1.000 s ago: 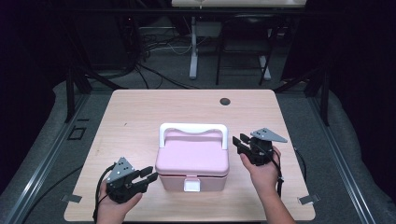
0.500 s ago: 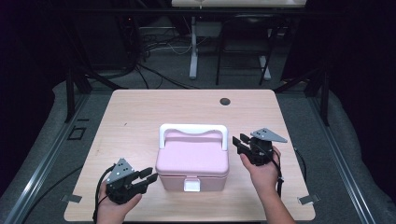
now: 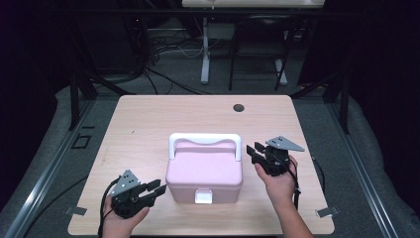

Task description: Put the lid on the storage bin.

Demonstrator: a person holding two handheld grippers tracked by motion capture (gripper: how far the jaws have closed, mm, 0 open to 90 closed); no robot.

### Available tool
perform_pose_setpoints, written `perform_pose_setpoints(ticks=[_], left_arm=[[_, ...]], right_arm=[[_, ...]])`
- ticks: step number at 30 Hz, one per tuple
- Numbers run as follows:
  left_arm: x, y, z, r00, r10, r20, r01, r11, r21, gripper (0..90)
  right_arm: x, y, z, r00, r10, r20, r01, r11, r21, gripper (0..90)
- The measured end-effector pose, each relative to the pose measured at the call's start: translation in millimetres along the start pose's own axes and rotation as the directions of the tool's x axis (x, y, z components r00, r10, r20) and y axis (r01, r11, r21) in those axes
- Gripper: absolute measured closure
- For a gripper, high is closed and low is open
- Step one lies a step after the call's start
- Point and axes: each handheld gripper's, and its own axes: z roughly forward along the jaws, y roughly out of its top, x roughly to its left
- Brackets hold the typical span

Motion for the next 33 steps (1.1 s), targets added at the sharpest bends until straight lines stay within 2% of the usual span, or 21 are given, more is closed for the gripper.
perform_pose_setpoints(ticks=[14, 22, 26, 33], left_arm=[[7.9, -5.2, 0.1, 0.9993, -0.028, -0.025, 0.028, 0.9996, -0.011, 64.7], [18.2, -5.3, 5.5, 0.9966, -0.047, -0.068, 0.046, 0.9987, -0.022, 61.5], [21.4, -3.5, 9.1, 0.9958, -0.052, -0.076, 0.05, 0.9984, -0.028, 60.7], [24.8, -2.4, 15.3, 0.9949, -0.062, -0.079, 0.059, 0.9977, -0.035, 53.8]], right_arm=[[-1.9, 0.8, -1.6, 1.0, 0.005, 0.003, -0.005, 1.0, -0.003, 64.0], [-4.6, 0.8, -2.0, 0.9999, 0.011, 0.008, -0.011, 1.0, -0.005, 63.8], [-5.4, 0.9, -2.4, 0.9999, 0.012, 0.011, -0.011, 1.0, -0.007, 63.8], [-5.8, 0.4, -1.8, 0.9998, 0.019, 0.005, -0.019, 1.0, -0.005, 62.6]])
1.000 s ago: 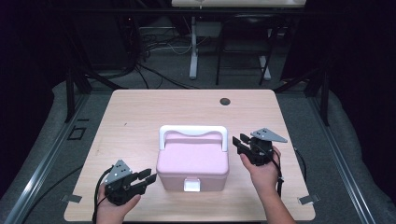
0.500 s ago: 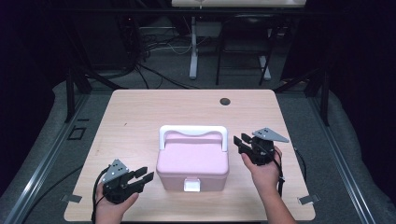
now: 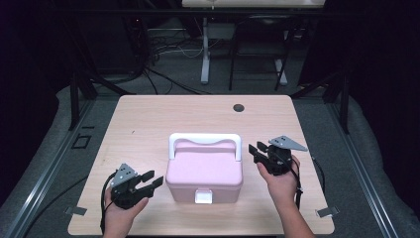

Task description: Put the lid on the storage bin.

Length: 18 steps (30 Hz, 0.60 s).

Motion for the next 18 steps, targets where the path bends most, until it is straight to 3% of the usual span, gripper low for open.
perform_pose_setpoints(ticks=[8, 18], left_arm=[[4.0, -6.4, 1.4, 0.9999, -0.011, -0.013, 0.011, 0.9999, 0.002, 52.7], [10.5, -20.1, 1.0, 0.9994, -0.03, -0.019, 0.03, 0.9992, 0.025, 48.6]], right_arm=[[-1.6, -1.1, 1.5, 1.0, -0.002, 0.0, 0.002, 1.0, 0.009, 61.7], [-1.0, -2.2, 5.9, 0.9995, -0.023, -0.019, 0.024, 0.999, 0.032, 53.3]])
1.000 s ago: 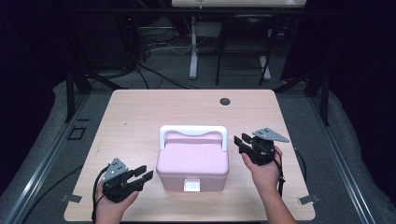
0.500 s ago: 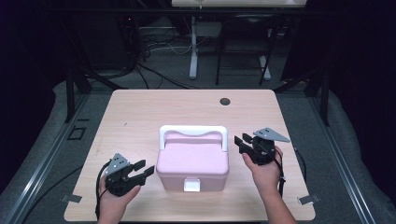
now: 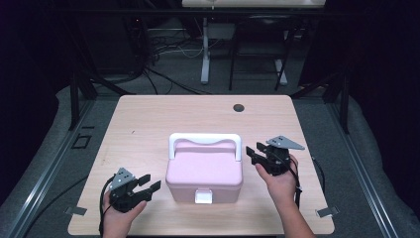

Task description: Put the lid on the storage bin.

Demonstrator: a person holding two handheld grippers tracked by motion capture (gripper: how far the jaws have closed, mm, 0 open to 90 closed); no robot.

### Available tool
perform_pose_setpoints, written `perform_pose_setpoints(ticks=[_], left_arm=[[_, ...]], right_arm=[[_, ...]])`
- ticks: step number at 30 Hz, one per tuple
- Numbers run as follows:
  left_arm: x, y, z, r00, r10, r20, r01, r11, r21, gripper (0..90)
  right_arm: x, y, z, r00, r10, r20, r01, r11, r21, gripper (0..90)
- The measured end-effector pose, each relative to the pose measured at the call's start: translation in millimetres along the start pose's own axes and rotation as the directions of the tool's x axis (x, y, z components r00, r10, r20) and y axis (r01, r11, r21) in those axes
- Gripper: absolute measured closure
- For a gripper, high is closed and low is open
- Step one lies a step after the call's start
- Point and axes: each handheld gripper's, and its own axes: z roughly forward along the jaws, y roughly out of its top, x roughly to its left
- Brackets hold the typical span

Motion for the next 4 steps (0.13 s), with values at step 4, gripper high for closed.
perform_pose_setpoints(ticks=[4], left_arm=[[0.2, -0.9, 0.3, 1.0, 0.001, -0.003, -0.001, 1.0, 0.003, 47.8]], right_arm=[[-1.0, 1.1, -1.5, 1.0, -0.001, -0.002, 0.001, 1.0, -0.005, 52.1]])
